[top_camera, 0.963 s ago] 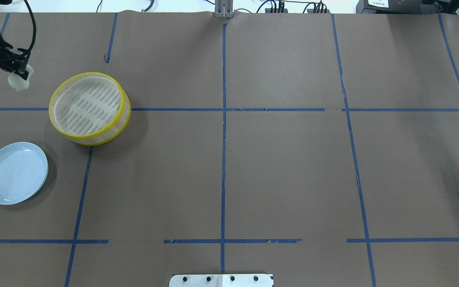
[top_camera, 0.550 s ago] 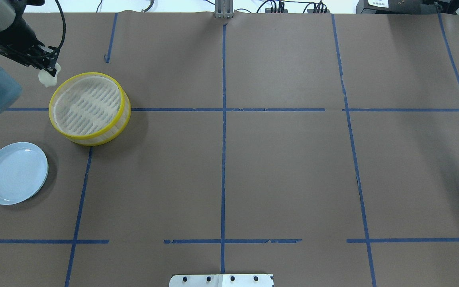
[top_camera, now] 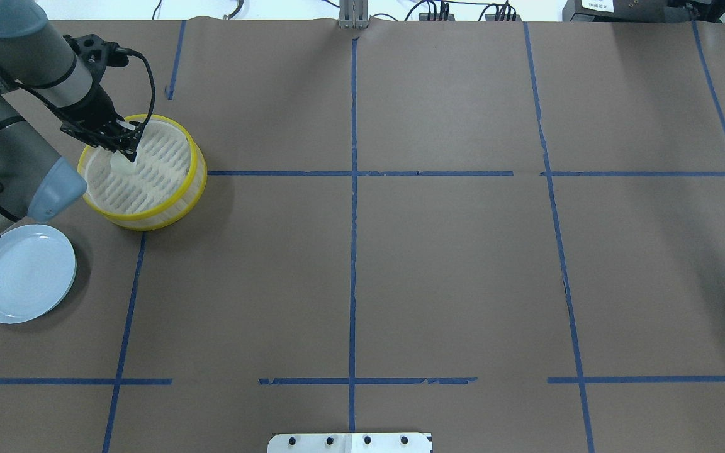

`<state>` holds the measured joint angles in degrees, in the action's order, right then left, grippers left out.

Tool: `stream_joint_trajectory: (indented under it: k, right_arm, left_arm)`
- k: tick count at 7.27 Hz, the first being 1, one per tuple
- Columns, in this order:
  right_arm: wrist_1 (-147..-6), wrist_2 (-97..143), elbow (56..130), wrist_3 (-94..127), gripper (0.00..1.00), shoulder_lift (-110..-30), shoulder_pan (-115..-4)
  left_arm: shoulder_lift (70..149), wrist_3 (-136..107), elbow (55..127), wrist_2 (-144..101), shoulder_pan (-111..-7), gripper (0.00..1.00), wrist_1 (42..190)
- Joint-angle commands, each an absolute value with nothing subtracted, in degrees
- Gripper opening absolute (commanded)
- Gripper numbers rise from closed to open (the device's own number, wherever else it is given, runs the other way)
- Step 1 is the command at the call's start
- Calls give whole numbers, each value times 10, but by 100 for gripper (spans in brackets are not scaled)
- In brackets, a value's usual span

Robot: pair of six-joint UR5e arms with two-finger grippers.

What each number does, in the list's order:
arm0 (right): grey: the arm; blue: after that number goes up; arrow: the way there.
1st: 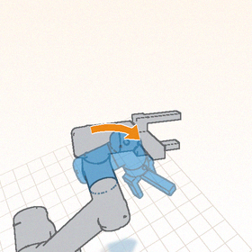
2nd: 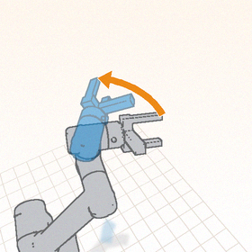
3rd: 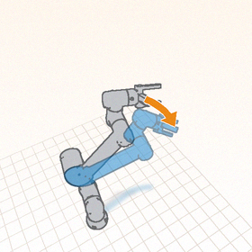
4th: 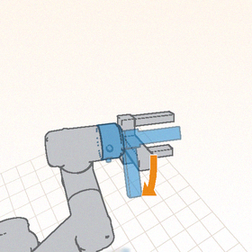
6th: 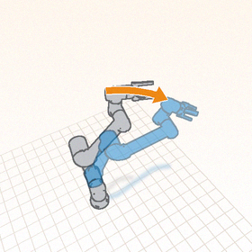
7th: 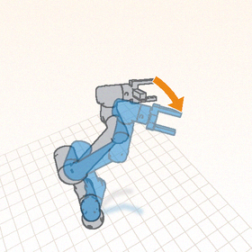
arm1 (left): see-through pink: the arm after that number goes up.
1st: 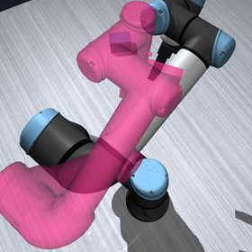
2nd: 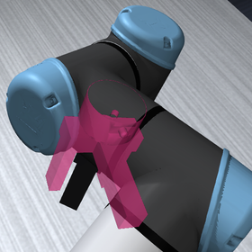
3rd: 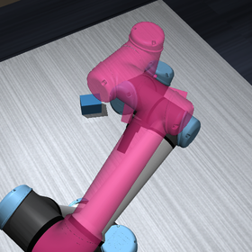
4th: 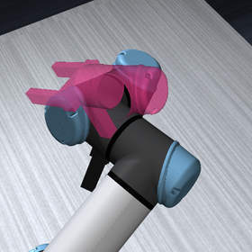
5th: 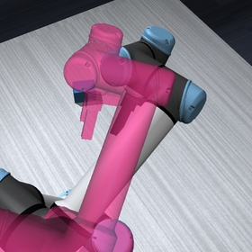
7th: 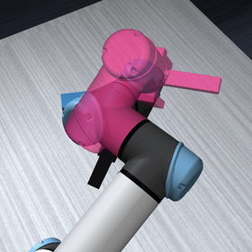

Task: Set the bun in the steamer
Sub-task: 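Carry the bun over the yellow steamer and lower it inside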

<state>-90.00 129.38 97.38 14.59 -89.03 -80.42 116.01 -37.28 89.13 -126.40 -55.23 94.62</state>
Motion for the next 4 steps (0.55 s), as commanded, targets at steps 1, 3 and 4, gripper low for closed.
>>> stream_joint_trajectory:
  k: [1,3,4]
  right_arm:
    - [-900,1294,974,146,100,-890,-804]
    - [-900,1294,974,146,100,-890,-804]
    - [-900,1294,974,146,100,-890,-804]
  left_arm:
    - [1157,-397,853,-1263,-535,23,1011]
    - [1156,-397,849,-1262,-534,34,1013]
    - [1157,-397,847,-1262,-534,43,1013]
